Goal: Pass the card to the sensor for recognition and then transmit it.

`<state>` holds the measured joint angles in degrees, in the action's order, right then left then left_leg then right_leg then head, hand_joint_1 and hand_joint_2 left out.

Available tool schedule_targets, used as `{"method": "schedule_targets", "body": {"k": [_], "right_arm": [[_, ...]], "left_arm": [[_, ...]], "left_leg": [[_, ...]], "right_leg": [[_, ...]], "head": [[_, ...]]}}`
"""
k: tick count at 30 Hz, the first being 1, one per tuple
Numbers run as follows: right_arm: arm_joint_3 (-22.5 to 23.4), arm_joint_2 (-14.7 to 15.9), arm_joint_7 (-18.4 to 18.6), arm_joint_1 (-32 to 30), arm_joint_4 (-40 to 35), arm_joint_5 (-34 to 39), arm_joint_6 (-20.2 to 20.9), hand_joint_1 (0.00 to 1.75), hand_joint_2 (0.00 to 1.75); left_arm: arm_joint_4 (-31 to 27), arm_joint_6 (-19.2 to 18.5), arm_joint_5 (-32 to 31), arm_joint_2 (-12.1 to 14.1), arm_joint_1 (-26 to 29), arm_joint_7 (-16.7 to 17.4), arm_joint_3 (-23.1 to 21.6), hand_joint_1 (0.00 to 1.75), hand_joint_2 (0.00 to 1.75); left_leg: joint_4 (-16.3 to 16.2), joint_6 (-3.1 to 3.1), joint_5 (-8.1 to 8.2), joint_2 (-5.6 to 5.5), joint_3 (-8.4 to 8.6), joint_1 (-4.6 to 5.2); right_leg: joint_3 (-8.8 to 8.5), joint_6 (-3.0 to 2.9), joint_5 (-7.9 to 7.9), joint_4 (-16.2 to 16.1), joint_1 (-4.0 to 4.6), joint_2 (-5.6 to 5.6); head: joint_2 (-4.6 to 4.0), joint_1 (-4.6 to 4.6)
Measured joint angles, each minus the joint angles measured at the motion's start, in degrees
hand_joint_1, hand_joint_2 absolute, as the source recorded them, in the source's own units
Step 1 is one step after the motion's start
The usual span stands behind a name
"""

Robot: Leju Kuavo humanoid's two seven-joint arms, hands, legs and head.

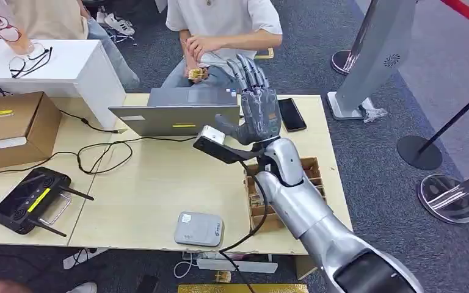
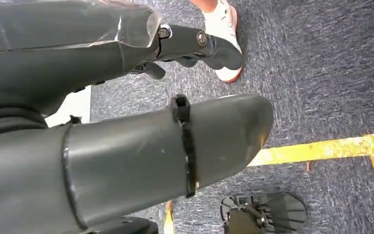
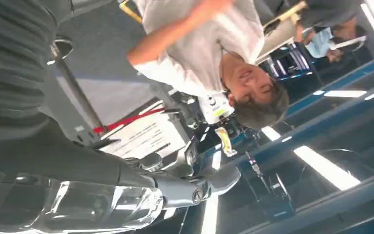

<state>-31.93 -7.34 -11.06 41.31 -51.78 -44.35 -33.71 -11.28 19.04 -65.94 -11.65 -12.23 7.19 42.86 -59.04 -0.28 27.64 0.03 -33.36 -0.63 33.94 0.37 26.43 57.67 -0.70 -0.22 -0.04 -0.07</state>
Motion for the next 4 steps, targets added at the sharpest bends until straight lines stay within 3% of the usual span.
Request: {"method": "schedule_targets", "body": {"k": [4], "right_arm": [[0.0,0.5,-1.6,-1.9,-4.3,4.6,2.4,0.00,0.00]], "left_arm": [[0.0,0.1,0.4,0.0,0.1,0.0,0.0,0.00,0.00]], "left_leg": [[0.0,0.00,0.00,0.00,0.00,0.00]], "right_leg": [[0.00,0.00,0.00,0.0,0.00,-0.01]], "head": [[0.00,0.02]]}}
